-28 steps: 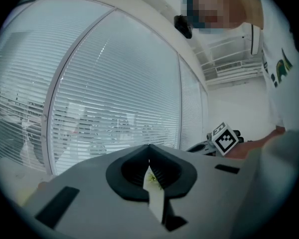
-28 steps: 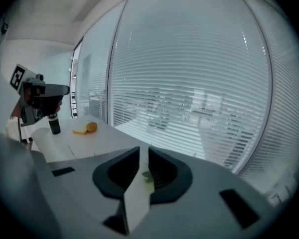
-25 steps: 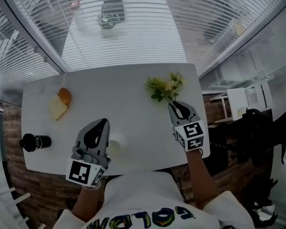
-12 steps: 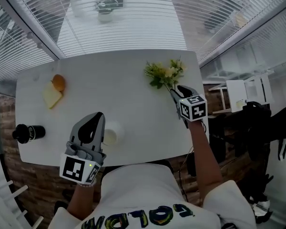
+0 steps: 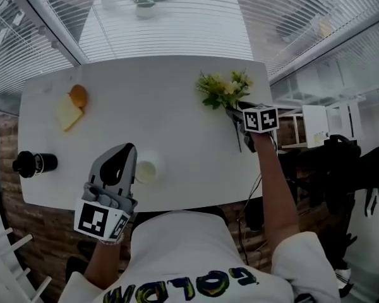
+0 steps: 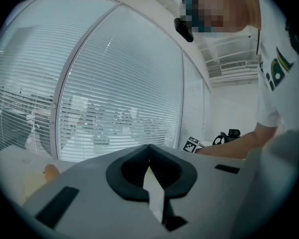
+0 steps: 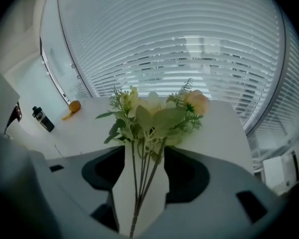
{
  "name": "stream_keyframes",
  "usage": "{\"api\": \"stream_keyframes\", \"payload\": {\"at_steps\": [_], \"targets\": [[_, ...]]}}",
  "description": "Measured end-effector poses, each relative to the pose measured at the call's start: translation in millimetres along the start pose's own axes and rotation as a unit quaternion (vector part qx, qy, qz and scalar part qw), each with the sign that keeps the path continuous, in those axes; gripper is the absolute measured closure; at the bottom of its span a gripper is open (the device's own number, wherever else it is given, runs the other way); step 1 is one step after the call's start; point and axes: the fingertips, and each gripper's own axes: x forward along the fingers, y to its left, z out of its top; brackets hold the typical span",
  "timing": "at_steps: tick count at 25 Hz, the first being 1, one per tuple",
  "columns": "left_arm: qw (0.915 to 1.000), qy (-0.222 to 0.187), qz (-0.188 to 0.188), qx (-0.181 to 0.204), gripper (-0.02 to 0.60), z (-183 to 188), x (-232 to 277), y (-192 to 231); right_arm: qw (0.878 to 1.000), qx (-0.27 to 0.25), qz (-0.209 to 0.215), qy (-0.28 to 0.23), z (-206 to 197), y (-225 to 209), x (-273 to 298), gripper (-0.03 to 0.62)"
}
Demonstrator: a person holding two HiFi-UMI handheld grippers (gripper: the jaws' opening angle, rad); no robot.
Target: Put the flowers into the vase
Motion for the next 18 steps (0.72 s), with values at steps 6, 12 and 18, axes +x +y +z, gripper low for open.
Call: {"api": "stream_keyframes", "payload": {"at_steps": [6,12,18], "targets": [[1.0000,0.005,0.002,-0.008,0.568,-6.2,-6.0,2.1,1.000,0.015,0.007,0.018,5.0,-6.3,16.3,0.336],[0.9999,0.003,0.006,-0.009,0.569,-6.6,-10.4,3.5,0.999,0.019,0.016,0.032,0.9,-6.5,28.4,0.374],[0.9999,0.003,0.011,-0.007,0.569,-5.2,-11.6,7.2,0.999,0.026,0.031,0.026,1.6,-0.9,30.3,0.471]]}}
